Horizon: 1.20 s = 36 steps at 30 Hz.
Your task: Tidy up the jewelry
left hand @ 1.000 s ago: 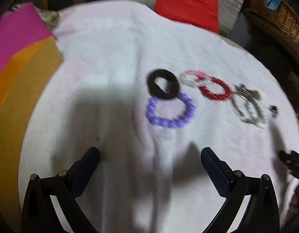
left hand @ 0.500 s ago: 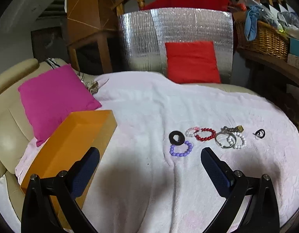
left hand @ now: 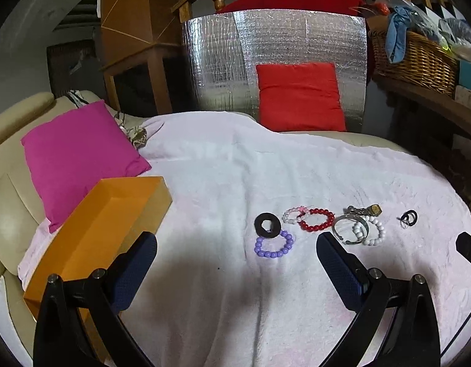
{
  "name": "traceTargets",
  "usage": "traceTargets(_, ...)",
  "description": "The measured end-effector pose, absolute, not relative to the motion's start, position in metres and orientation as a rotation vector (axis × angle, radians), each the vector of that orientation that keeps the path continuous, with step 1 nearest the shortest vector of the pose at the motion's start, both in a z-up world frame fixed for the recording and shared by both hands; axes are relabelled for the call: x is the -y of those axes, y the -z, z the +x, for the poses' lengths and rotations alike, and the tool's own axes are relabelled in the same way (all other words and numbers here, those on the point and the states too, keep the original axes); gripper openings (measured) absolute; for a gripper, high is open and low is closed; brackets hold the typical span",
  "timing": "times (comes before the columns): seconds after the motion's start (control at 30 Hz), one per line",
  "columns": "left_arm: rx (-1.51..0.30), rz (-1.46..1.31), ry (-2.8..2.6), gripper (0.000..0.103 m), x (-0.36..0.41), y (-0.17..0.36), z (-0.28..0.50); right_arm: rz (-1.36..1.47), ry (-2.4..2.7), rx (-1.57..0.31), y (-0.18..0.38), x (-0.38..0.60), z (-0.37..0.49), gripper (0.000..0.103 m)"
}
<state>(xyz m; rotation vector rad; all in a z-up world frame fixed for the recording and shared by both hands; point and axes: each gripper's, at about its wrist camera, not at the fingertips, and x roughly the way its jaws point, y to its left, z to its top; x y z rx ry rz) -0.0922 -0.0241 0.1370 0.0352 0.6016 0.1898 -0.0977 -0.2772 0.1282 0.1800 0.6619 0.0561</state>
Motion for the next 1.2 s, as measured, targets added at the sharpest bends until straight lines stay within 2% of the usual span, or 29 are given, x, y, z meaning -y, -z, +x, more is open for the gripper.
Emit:
traceTargets(0.17,-0.601,0.047,-0.203,0.103,0.023,-0.135,-0.092,0.248,-0.099,-0.657,-0.133,0.278,-0.099,0.103)
traceTargets(1.2,-0.623,0.04,-0.199,0.103,0.015,-0.134,-0.088,0.202,-0.119,-0.677,-0.124,0.251,-0.087,0.103)
